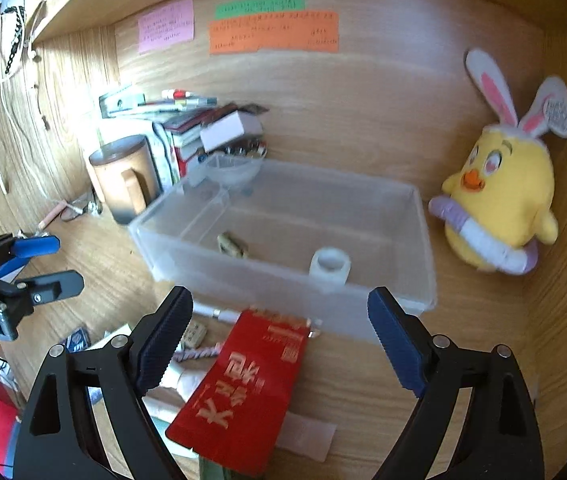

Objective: Organize objects
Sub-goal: 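Move the right gripper back toward the red packet on the desk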

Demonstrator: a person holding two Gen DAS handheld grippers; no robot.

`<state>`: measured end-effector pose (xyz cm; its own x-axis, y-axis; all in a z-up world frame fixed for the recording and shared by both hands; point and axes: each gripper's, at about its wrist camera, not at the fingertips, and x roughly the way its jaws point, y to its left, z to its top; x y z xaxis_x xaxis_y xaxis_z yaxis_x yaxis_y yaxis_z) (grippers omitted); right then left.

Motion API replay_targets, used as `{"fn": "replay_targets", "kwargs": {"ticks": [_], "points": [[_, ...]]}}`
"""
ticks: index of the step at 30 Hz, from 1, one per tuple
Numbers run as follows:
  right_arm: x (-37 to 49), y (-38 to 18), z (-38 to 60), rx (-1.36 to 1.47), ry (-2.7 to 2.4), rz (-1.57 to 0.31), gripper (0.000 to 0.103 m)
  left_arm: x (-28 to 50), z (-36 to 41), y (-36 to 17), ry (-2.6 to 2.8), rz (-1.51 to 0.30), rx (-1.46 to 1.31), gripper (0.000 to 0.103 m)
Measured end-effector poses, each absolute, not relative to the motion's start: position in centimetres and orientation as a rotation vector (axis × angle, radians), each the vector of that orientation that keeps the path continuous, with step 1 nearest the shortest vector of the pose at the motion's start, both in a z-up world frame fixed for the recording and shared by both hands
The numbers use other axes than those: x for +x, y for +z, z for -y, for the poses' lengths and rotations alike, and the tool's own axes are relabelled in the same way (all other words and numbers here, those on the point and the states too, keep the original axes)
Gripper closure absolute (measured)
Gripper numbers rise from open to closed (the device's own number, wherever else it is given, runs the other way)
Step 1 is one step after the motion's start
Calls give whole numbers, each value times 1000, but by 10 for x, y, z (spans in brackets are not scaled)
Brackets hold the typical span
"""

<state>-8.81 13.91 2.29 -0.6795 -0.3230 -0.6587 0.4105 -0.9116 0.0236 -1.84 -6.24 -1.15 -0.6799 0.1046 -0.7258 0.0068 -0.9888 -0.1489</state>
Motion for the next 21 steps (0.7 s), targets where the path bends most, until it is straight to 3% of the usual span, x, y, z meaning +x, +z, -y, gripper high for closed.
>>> {"fn": "replay_targets", "kwargs": {"ticks": [14, 19, 21], "points": [[-103, -14, -127, 1149, -2464, -175, 15, 18, 72, -49, 2763, 122, -1383, 5], [-112, -19, -123, 1164, -2480, -198, 17, 19, 72, -54, 2721, 129, -1401, 12], [-114, -20, -122, 1165, -2472, -187, 18, 21, 75, -54, 2703, 153, -1397, 22]]}}
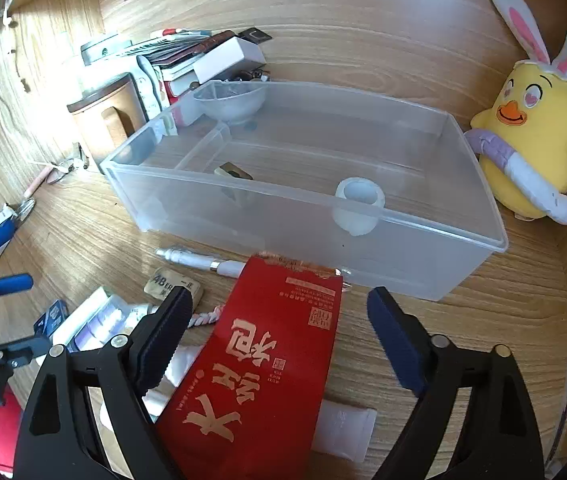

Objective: Organize objects
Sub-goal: 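Move the right gripper back toward the red packet on the desk, then grasp the red packet with the right gripper and lift it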

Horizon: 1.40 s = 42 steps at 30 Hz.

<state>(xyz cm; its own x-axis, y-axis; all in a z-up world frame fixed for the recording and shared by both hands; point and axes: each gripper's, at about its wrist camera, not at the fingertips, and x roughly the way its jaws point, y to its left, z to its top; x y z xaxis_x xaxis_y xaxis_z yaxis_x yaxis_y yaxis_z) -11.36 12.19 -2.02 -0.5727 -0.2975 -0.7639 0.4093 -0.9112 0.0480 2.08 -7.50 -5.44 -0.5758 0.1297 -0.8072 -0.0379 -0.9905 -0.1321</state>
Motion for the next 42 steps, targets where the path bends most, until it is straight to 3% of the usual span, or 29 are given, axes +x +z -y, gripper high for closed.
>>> {"fn": "replay_targets", "kwargs": {"ticks": [2, 16, 24, 38, 40, 42], "points": [[-114, -19, -121, 1160, -2470, -186, 18, 23, 80, -53, 2688, 177, -1398, 27], [-115, -22, -123, 1172, -2454, -119, 23, 26, 90, -53, 2688, 215, -1399, 29], [-117, -26, -127, 1189, -2442, -94, 45, 26, 99, -55, 2675, 268, -1401, 31], [-111, -26, -130, 1153, -2470, -140, 52, 23, 79, -56, 2637, 218, -1365, 31], [-111, -25, -131, 1145, -2470, -142, 52, 22, 78, -54, 2643, 197, -1367, 35], [-110, -24, -132, 1141, -2465, -138, 52, 20, 83, -53, 2612, 239, -1383, 50]]}}
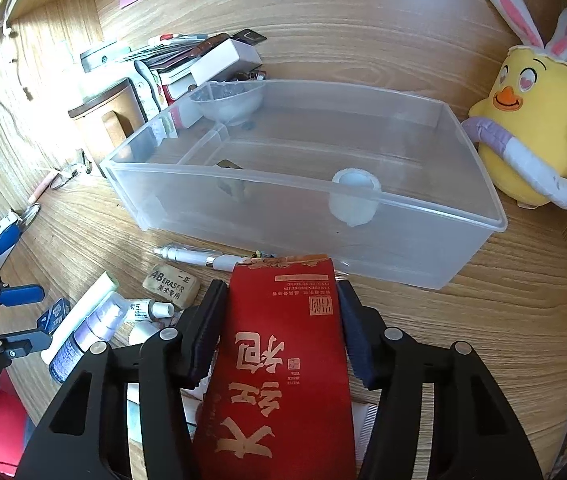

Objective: Organize objects
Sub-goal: 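Grasp the red packet with the right gripper and lift it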

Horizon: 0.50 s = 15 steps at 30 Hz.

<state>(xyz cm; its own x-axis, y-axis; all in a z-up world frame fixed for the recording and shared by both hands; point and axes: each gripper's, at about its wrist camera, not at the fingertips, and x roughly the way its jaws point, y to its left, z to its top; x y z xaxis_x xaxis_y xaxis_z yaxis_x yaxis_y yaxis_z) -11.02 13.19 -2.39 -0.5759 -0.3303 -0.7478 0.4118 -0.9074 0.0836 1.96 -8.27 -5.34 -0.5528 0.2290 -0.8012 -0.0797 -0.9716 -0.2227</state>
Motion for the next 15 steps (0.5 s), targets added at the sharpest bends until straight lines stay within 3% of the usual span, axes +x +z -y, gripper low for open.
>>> {"fn": "replay_targets", "kwargs": {"ticks": [7, 15], "points": [[-107, -23, -132, 1116, -2457, -148, 52, 18, 95, -53, 2634, 283, -1412, 50], [-109, -24, -133, 1113, -2448, -129, 52, 18, 74, -57, 2642, 126, -1446, 51]]}}
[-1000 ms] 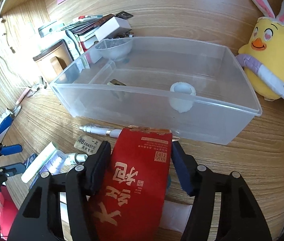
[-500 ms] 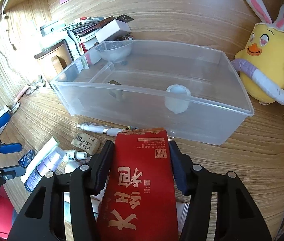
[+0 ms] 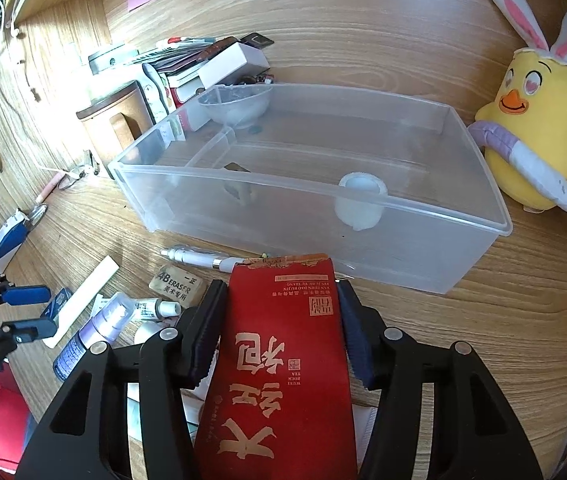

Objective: Organize objects
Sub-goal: 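Grasp the red packet with the right gripper and lift it, then grasp the white lip balm tube with the left gripper while right holds the red packet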

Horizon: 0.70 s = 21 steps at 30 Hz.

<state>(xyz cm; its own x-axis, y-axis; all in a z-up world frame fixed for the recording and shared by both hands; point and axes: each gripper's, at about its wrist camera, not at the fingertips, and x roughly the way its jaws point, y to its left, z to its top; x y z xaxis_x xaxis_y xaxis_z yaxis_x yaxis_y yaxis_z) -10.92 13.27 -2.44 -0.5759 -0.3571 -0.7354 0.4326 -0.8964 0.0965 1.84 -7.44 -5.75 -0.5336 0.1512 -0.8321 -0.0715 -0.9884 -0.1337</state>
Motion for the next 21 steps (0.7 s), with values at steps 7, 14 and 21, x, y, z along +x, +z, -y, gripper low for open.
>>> {"fn": "replay_targets", "kwargs": {"ticks": [7, 14, 21], "points": [[-109, -25, -136, 1103, -2442, -114, 53, 17, 71, -57, 2673, 66, -1460, 60], [-109, -25, -137, 1095, -2433, -107, 53, 10, 69, -41, 2684, 73, -1416, 60], [-108, -20, -139, 1076, -2444, -100, 53, -13, 50, -41, 2644, -11, -1409, 59]]}}
